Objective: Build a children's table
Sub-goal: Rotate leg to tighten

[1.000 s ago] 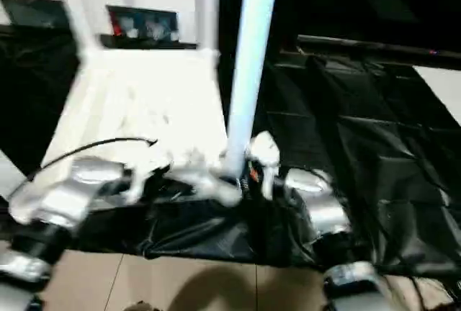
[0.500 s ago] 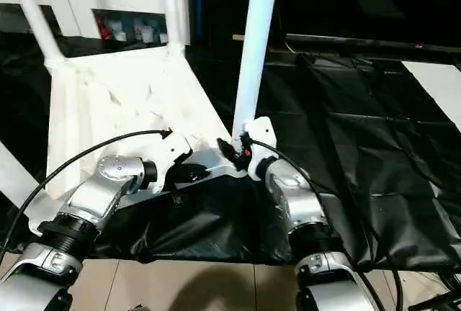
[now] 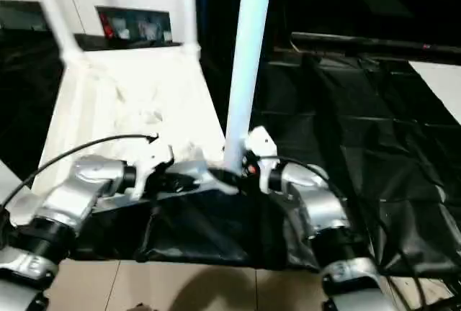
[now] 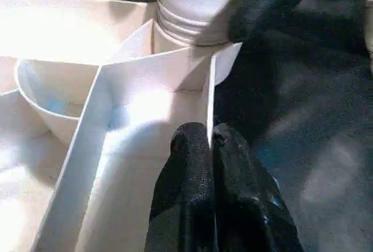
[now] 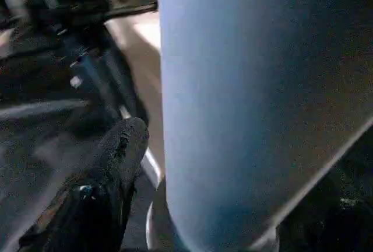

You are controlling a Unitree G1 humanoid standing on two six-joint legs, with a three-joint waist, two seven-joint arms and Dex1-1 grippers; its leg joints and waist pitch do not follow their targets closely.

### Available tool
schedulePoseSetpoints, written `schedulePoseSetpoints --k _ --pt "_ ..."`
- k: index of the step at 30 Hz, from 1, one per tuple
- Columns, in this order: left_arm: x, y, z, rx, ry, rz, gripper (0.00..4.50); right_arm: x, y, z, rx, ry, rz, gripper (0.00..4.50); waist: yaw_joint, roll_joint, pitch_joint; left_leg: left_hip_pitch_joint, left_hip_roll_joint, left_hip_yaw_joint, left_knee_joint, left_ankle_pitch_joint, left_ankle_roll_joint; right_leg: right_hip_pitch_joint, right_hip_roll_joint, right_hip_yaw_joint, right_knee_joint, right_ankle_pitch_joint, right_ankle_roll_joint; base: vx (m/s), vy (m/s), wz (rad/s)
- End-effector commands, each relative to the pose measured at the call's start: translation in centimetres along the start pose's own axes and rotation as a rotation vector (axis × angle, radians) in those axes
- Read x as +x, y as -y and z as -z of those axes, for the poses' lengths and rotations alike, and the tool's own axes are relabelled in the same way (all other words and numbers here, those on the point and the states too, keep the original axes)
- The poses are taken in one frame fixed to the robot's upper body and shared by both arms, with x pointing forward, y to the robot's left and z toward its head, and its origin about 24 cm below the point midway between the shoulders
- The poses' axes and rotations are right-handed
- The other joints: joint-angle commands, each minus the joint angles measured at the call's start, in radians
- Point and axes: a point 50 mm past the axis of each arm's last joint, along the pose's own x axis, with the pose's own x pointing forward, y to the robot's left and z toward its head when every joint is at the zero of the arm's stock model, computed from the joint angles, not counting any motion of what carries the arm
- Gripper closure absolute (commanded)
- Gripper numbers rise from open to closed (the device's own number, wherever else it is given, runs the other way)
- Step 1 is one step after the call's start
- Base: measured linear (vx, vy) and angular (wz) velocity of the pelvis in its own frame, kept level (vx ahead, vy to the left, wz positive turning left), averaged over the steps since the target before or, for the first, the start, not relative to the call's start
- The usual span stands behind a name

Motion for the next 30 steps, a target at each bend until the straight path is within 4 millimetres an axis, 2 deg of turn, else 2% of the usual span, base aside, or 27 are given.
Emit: schedulePoseSetpoints --k 1,3,4,5,10,11,13,15,19,23,25,27,30 --pt "0.3 0.3 -1.4 0.056 0.045 0.082 4.5 0.4 -1.5 2.1 0.044 -0.113 -0.153 1.48 0.004 0.003 -0.052 0.001 0.026 -0.005 -0.063 -0.277 0.036 0.047 -0.047 0.042 -0.077 -0.234 -0.206 0.0 0.0 0.0" --pt "-0.1 0.3 -1.1 0.055 0.028 0.101 4.5 -0.1 -1.2 2.2 0.046 -0.142 -0.163 1.6 0.008 0.003 -0.053 0.004 0.027 -0.004 -0.062 -0.274 0.035 0.046 -0.048 0.042 -0.076 -0.231 -0.213 0.0 0.0 0.0" --pt "-0.3 0.3 -1.1 0.053 0.022 0.112 4.5 -0.2 -1.2 2.2 0.044 -0.147 -0.166 1.81 0.009 0.003 -0.052 0.002 0.027 -0.005 -0.063 -0.279 0.03 0.046 -0.048 0.042 -0.075 -0.237 -0.213 0.0 0.0 0.0" --pt "-0.3 0.3 -1.0 0.054 0.02 0.115 4.5 -0.2 -1.2 2.3 0.04 -0.151 -0.169 1.81 0.009 -0.001 -0.052 0.002 0.027 -0.005 -0.064 -0.281 0.028 0.046 -0.049 0.042 -0.075 -0.246 -0.211 0.0 0.0 0.0" --pt "-0.8 0.1 -1.0 0.053 0.015 0.106 4.5 -0.4 -0.8 2.1 0.01 -0.173 -0.189 1.89 0.011 -0.002 -0.053 0.002 0.027 -0.005 -0.062 -0.268 0.028 0.046 -0.05 0.042 -0.074 -0.237 -0.215 0.0 0.0 0.0" --pt "-0.8 0.1 -0.9 0.052 0.015 0.107 4.5 -0.2 -0.7 1.9 0.012 -0.165 -0.193 1.89 0.012 -0.006 -0.054 0.001 0.027 -0.005 -0.061 -0.255 0.032 0.048 -0.05 0.042 -0.07 -0.225 -0.218 0.0 0.0 0.0" --pt "-1.0 0.1 -0.9 0.05 0.016 0.109 4.5 -0.1 -0.8 1.6 0.014 -0.154 -0.205 1.89 0.012 -0.004 -0.053 0.001 0.027 -0.004 -0.061 -0.253 0.034 0.047 -0.05 0.041 -0.071 -0.228 -0.217 0.0 0.0 0.0" --pt "-1.1 0.2 -0.7 0.047 0.012 0.108 4.5 0.1 -0.9 1.6 0.009 -0.156 -0.22 1.89 0.012 -0.007 -0.052 0.0 0.027 -0.004 -0.062 -0.256 0.033 0.047 -0.05 0.041 -0.072 -0.243 -0.211 0.0 0.0 0.0" --pt "-1.1 -0.4 -0.6 0.048 0.006 0.024 4.5 0.4 -0.9 1.8 0.016 -0.148 -0.204 1.89 0.012 -0.008 -0.051 0.001 0.027 -0.005 -0.062 -0.261 0.03 0.045 -0.051 0.042 -0.074 -0.263 -0.204 0.0 0.0 0.0" --pt "-0.4 -1.8 -1.1 0.021 0.02 -0.164 4.5 1.8 -0.5 1.9 0.033 -0.118 -0.049 1.89 0.009 -0.006 -0.047 0.004 0.026 -0.005 -0.064 -0.296 0.018 0.04 -0.053 0.043 -0.083 -0.336 -0.185 0.0 0.0 0.0" --pt "0.5 -2.0 -1.7 0.0 0.037 -0.228 4.5 2.9 -0.3 2.1 0.075 -0.096 0.095 1.89 0.005 -0.006 -0.043 0.012 0.023 -0.011 -0.067 -0.341 -0.013 0.033 -0.055 0.041 -0.098 -0.469 -0.139 0.0 0.0 0.0" --pt "1.2 -2.0 -2.1 -0.017 0.048 -0.265 4.5 3.7 -0.5 2.2 0.104 -0.082 0.16 1.92 -0.003 -0.009 -0.044 0.009 0.023 -0.015 -0.07 -0.351 -0.018 0.034 -0.056 0.04 -0.1 -0.492 -0.12 0.0 0.0 0.0" --pt "2.4 -1.9 -2.7 -0.039 0.066 -0.309 4.5 5.0 -0.8 2.1 0.162 -0.046 0.24 1.95 -0.013 -0.008 -0.045 0.007 0.023 -0.017 -0.07 -0.366 -0.016 0.032 -0.054 0.038 -0.101 -0.485 -0.116 0.0 0.0 0.0"
